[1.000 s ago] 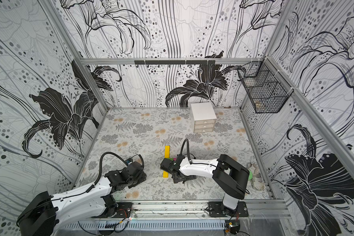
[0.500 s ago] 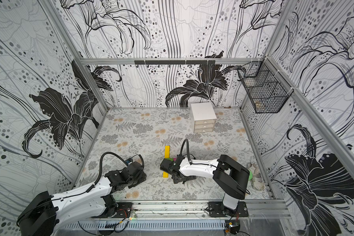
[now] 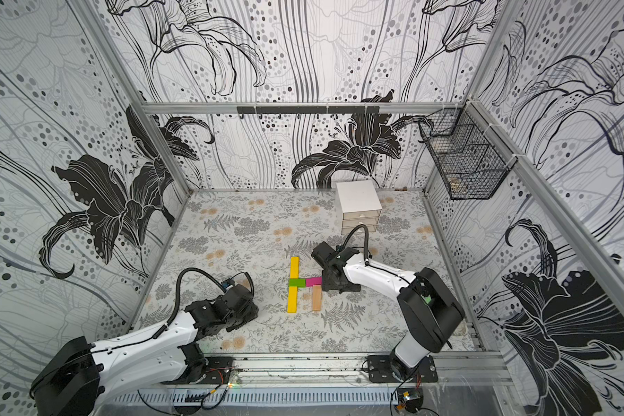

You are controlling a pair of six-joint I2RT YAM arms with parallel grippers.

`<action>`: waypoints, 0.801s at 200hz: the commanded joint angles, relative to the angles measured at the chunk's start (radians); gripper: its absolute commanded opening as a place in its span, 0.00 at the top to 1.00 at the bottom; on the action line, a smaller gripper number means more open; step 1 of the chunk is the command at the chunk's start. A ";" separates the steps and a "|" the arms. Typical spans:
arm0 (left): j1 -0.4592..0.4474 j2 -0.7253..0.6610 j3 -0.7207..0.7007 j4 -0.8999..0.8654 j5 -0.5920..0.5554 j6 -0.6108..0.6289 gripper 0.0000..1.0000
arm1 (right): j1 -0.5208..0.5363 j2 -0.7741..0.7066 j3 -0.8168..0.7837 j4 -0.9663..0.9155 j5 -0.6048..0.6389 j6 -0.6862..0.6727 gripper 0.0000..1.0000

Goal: Assemble the letter h with building blocks
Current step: Adjust the building block at the center of the board.

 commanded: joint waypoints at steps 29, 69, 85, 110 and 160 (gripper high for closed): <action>0.004 0.018 0.015 0.008 0.001 0.008 0.60 | -0.066 0.146 0.088 0.067 -0.064 -0.129 0.17; 0.004 0.021 0.018 0.007 0.002 0.011 0.60 | -0.068 0.203 0.118 0.072 -0.077 -0.146 0.19; 0.005 0.016 0.015 0.006 0.001 0.009 0.60 | -0.067 0.191 0.100 0.080 -0.081 -0.143 0.19; 0.005 0.023 0.015 0.011 0.001 0.010 0.60 | -0.067 0.180 0.074 0.092 -0.097 -0.137 0.19; 0.004 0.032 0.017 0.017 0.005 0.008 0.60 | -0.066 0.164 0.055 0.099 -0.108 -0.136 0.19</action>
